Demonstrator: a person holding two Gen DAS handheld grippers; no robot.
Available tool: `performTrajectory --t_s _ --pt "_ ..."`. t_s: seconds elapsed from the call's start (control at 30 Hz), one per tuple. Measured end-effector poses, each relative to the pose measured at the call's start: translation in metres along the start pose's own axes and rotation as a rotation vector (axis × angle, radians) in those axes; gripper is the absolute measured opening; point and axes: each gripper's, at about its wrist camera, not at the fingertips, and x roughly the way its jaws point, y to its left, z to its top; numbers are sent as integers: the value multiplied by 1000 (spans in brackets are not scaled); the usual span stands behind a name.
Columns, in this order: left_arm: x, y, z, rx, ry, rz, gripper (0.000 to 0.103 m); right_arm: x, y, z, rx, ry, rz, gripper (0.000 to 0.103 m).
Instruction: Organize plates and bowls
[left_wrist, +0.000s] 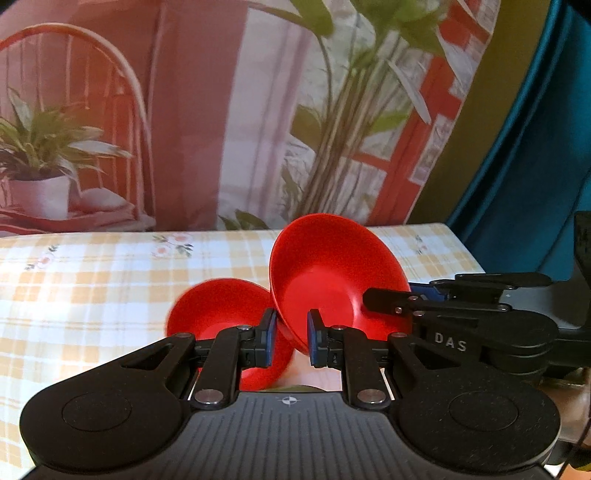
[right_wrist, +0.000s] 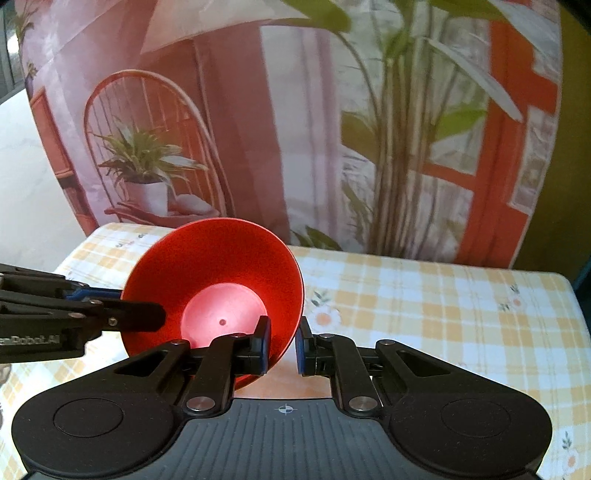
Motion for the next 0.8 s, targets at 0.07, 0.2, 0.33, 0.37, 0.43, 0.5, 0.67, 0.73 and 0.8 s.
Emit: performTrajectory --t_s 0.07,0.2,0.33,0.37,0.43,0.5,0.67,0.73,0.8 --pt "-4 8 1 -9 -9 6 18 6 8 7 -2 -1 8 12" --pt "-7 27 3 -37 -13 25 18 17 25 15 -21 5 17 12" --pt "-4 43 0 -61 -4 32 18 32 38 15 -40 29 17 12" --pt "-2 46 -1 -66 1 33 18 36 40 14 -48 39 17 12" --pt "1 51 -4 -75 8 31 18 42 43 12 -59 54 15 12" --pt "7 56 -7 -87 19 29 18 48 45 10 -62 66 12 12" --pt "22 65 -13 -105 45 35 18 62 49 5 -72 93 8 12" --pt "25 70 -17 -115 53 31 18 66 48 3 -74 102 11 12" --pt "27 73 -19 -122 60 30 18 69 49 1 -78 109 13 12"
